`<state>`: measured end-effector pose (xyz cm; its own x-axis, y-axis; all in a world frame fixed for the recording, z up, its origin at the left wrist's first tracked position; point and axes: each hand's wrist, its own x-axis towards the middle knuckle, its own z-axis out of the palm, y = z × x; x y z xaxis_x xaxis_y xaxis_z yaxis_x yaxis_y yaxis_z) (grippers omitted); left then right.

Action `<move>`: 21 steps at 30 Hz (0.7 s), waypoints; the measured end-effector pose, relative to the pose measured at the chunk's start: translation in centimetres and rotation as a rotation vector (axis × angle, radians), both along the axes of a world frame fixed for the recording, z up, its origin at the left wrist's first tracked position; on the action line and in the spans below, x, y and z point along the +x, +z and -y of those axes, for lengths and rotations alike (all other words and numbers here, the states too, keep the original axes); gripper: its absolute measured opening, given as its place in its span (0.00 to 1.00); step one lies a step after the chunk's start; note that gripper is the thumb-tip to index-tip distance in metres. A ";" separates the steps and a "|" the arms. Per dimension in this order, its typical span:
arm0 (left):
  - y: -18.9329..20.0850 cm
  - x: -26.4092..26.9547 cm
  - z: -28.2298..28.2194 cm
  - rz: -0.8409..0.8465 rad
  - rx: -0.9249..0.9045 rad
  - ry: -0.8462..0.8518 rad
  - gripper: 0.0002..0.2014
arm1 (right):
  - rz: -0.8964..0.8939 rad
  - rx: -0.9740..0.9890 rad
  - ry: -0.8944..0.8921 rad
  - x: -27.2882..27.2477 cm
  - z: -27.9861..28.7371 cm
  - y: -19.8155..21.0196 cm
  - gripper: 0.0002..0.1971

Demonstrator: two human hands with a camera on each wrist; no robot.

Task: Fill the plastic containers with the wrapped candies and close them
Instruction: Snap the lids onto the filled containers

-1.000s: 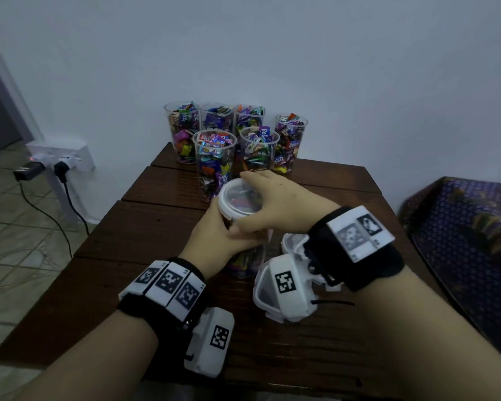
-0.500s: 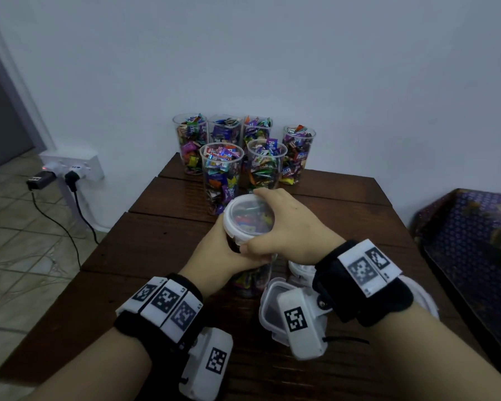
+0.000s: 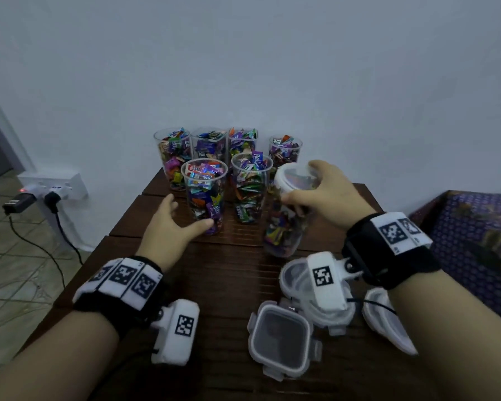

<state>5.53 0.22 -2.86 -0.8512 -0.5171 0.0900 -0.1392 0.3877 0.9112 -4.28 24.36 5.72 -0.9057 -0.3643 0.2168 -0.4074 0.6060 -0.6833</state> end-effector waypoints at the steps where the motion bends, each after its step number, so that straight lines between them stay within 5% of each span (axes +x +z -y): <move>1: 0.2 -0.8 0.3 -0.016 0.000 0.021 0.50 | 0.001 0.019 -0.051 -1.2 -0.6 -0.1 0.43; 10: -0.2 -7.0 1.5 -0.136 0.030 0.035 0.44 | -0.021 0.165 -0.409 -10.1 -3.8 -1.5 0.45; 21: -0.3 -8.4 1.1 -0.073 -0.109 0.174 0.43 | 0.059 0.248 -0.525 -14.0 -5.3 -2.3 0.40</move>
